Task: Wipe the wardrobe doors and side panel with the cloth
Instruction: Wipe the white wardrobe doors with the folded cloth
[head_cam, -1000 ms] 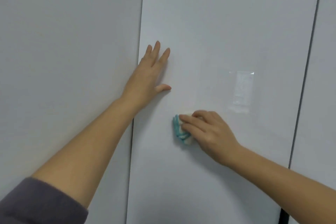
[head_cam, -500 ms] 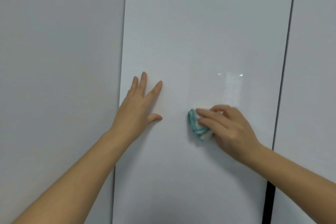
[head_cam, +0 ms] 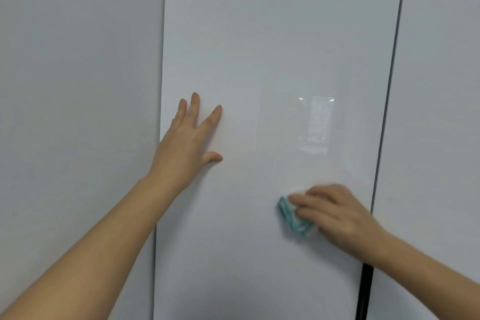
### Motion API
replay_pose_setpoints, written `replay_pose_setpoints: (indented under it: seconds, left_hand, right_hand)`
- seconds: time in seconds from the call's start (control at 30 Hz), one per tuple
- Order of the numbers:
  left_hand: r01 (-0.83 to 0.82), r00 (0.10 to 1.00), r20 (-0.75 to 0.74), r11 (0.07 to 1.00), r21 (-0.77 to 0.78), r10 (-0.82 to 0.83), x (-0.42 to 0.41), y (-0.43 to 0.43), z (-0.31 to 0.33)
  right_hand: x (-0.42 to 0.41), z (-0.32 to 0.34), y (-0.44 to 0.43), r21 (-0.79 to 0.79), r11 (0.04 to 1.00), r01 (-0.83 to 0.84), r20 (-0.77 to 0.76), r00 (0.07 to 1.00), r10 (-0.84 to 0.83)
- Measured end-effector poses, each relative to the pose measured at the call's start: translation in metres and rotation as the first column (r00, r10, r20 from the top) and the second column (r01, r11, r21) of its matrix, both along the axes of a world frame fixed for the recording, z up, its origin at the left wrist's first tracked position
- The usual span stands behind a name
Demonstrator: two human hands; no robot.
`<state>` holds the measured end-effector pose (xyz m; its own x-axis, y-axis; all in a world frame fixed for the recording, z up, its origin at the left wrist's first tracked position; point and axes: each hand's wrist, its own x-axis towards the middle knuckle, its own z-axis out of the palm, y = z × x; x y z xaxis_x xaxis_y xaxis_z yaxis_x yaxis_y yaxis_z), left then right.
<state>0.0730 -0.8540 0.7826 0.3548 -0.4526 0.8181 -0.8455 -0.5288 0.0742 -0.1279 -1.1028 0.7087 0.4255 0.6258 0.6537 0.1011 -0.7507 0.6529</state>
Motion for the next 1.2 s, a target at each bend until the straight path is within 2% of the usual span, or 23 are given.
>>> replay_pose_setpoints:
  seconds: [0.1,0.17,0.23,0.33,0.47,0.6,0.73,0.87,1.07,1.13,1.2]
  left_hand:
    - [0.000,1.000,-0.002,1.000,0.001,0.000,0.001,0.000,0.000]
    - [0.004,1.000,0.001,1.000,0.000,-0.004,0.001,0.000,0.000]
    - [0.009,1.000,0.000,1.000,0.000,-0.009,0.002,0.000,0.000]
    - [0.014,1.000,-0.005,1.000,-0.003,-0.014,0.002,-0.001,0.000]
    - [0.022,1.000,-0.013,1.000,-0.012,-0.022,0.002,-0.001,-0.002]
    - [0.039,0.999,-0.021,0.999,-0.023,-0.040,0.003,-0.001,-0.002]
    - [0.032,0.999,-0.028,0.999,-0.011,-0.033,0.002,-0.001,-0.002]
    - [0.049,0.998,-0.033,0.998,-0.034,-0.050,0.003,-0.001,-0.005]
    - [0.125,0.992,-0.008,0.977,-0.176,-0.128,-0.006,-0.011,-0.031]
    - [0.166,0.986,0.029,0.966,-0.199,-0.164,-0.015,-0.014,-0.049]
    - [0.211,0.977,0.041,0.947,-0.240,-0.207,-0.026,-0.012,-0.072]
  right_hand:
    - [-0.004,0.036,-0.006,0.119,0.993,0.019,0.164,0.986,-0.039]
    - [-0.004,0.031,-0.006,0.205,0.979,0.005,0.214,0.976,-0.049]
    - [-0.007,0.002,-0.005,0.253,0.967,0.005,0.200,0.978,-0.058]
    - [-0.017,-0.047,-0.003,0.239,0.970,0.039,0.112,0.991,-0.068]
    - [-0.020,-0.025,-0.008,0.212,0.974,0.078,0.081,0.992,-0.097]
    - [-0.015,0.020,-0.014,0.320,0.947,0.022,0.245,0.964,-0.105]
    - [-0.010,0.013,-0.006,0.457,0.889,-0.029,0.347,0.926,-0.148]
    - [-0.012,-0.040,0.002,0.505,0.863,-0.007,0.268,0.952,-0.149]
    - [-0.002,-0.116,0.023,0.480,0.875,0.064,0.072,0.991,-0.112]
    - [-0.002,-0.131,0.026,0.464,0.881,0.093,-0.009,0.995,-0.100]
    - [-0.004,-0.129,0.034,0.530,0.843,0.089,-0.052,0.996,-0.072]
